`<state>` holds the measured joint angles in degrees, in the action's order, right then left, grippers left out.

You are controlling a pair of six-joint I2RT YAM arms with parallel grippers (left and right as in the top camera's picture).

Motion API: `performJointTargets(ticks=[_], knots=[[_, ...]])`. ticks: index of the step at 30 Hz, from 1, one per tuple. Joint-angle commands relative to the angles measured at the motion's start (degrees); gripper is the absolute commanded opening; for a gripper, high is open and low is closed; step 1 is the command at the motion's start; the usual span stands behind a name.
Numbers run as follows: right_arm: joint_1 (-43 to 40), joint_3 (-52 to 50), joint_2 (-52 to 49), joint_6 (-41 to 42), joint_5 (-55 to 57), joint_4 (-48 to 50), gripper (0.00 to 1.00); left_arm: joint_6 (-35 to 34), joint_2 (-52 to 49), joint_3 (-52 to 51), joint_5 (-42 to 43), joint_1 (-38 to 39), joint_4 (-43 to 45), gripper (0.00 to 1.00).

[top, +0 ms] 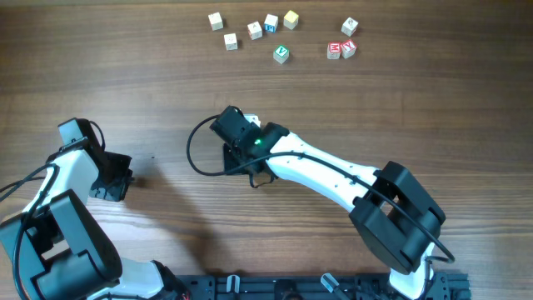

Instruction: Form a circle

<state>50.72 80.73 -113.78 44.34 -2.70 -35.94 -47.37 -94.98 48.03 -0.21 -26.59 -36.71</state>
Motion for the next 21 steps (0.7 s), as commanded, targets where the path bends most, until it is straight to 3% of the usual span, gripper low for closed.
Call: performJointTargets(ticks=[1,21], knots=[[0.33,-0.59,-2.12,-2.38,0.94,1.01,0.05,0.70,-2.10,-2.05,-3.30,-0.52,-1.11,0.04],[0.31,-0.59,-4.87,-1.73,3.98,2.10,0.05,0.70,-2.10,-2.05,-3.30,-0.52,-1.97,0.04]])
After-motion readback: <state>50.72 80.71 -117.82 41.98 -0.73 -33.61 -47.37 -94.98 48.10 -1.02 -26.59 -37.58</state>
